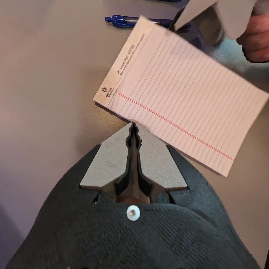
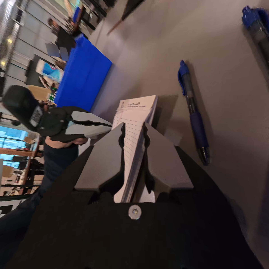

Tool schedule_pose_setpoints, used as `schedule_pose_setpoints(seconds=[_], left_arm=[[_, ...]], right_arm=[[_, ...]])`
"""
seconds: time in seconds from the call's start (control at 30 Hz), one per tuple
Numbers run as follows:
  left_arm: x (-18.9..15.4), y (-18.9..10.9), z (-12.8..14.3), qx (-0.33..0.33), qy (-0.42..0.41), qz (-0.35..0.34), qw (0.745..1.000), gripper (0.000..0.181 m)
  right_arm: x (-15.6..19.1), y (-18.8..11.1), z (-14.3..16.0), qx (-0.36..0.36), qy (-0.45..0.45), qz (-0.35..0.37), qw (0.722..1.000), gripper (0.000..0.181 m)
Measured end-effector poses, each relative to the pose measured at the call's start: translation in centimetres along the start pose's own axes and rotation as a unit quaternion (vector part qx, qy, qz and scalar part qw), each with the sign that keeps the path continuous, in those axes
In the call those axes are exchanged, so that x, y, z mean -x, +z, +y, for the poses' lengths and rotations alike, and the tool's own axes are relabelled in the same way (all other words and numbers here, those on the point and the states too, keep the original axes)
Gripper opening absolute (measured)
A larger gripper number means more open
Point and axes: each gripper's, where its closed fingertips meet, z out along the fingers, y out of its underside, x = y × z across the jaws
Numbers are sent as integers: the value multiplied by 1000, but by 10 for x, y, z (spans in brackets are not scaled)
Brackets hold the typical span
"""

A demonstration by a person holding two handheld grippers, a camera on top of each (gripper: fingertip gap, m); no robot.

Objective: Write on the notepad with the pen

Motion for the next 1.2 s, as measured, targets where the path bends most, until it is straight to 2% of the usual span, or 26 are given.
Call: schedule_pose_setpoints(seconds=[0.07,0.17,0.3,0.43,0.6,0.8,1.2], left_arm=[[0,0,0,-1,-2,0,1000,0],[1,1,-1,-2,3,-4,1000,0],[1,1,-1,-2,6,-7,1000,0],[1,1,-1,-1,9,-9,1000,0],[1,1,-1,-1,9,-8,1000,0],[1,1,-1,1,11,-8,1000,0],[4,1,-2,5,9,-15,1000,0]], right_arm=[[17,-6,-9,-21,10,-51,998,0],[39,-6,-14,-18,32,-110,993,0],[29,-1,-18,-25,20,-72,997,0],[46,-1,-21,-33,35,-121,991,0],[61,8,-28,-36,7,-115,993,0],[91,23,-35,-34,-13,-145,989,0],[135,55,-27,1,-35,-191,981,0]])
